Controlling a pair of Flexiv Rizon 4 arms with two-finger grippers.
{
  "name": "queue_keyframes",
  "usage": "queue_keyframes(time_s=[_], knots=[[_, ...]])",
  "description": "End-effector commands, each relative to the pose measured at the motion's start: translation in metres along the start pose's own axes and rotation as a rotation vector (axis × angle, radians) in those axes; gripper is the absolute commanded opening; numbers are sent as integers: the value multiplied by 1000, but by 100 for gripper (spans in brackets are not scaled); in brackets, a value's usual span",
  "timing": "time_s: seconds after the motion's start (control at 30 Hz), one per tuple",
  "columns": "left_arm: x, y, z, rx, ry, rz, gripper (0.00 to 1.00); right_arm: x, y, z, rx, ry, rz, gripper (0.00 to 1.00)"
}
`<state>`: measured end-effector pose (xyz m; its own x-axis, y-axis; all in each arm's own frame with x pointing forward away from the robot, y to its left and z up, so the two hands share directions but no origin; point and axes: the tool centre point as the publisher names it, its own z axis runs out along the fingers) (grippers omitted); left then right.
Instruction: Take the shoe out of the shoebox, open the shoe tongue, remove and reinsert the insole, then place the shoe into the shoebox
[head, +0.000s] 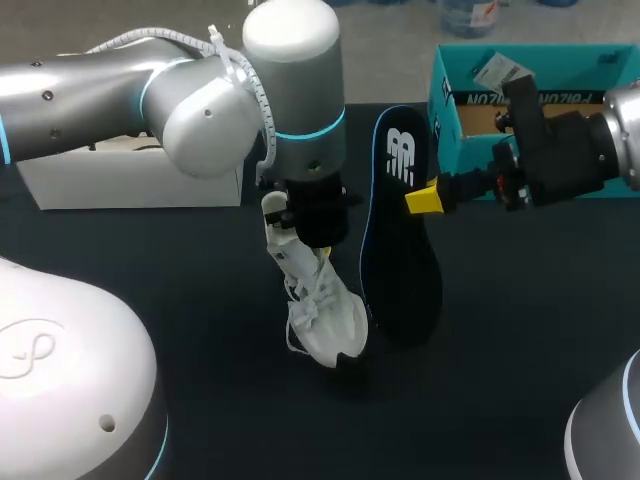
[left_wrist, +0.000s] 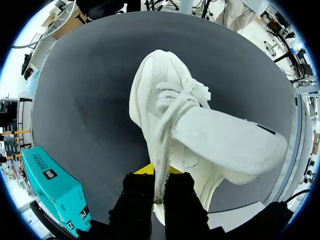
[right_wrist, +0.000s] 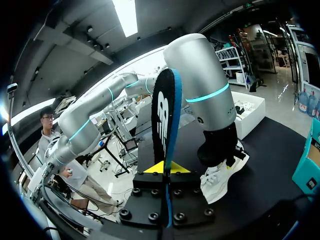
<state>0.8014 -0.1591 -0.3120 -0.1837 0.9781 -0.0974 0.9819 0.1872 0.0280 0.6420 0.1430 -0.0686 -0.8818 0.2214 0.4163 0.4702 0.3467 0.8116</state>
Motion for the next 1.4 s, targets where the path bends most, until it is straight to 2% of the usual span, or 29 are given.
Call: queue_keyframes(time_s=[0.03, 0.27, 0.47, 0.57, 0.83, 1.2, 1.27, 1.3, 1.33, 1.4], knots=[[-3, 9, 3, 13, -54, 195, 0, -1, 1, 3, 2, 0, 1, 0], [-22, 6, 4, -9, -75, 161, 0, -1, 1, 3, 2, 0, 1, 0], [-31, -2, 8, -26, -76, 108, 0, -1, 1, 3, 2, 0, 1, 0], [-38, -3, 13, -5, -72, 138, 0, -1, 1, 3, 2, 0, 1, 0], [-58, -4, 25, -19, -41, 178, 0, -1, 1, 3, 2, 0, 1, 0], [-71, -3, 51, 40, -20, 208, 0, -1, 1, 3, 2, 0, 1, 0], [-72, -3, 51, 43, -19, 204, 49, -1, 1, 3, 2, 0, 1, 0], [-72, -2, 50, 47, -25, 197, 89, -1, 1, 3, 2, 0, 1, 0], [-72, -2, 49, 49, -28, 196, 100, -1, 1, 3, 2, 0, 1, 0], [-73, -1, 43, 56, -53, 194, 100, -1, 1, 3, 2, 0, 1, 0]])
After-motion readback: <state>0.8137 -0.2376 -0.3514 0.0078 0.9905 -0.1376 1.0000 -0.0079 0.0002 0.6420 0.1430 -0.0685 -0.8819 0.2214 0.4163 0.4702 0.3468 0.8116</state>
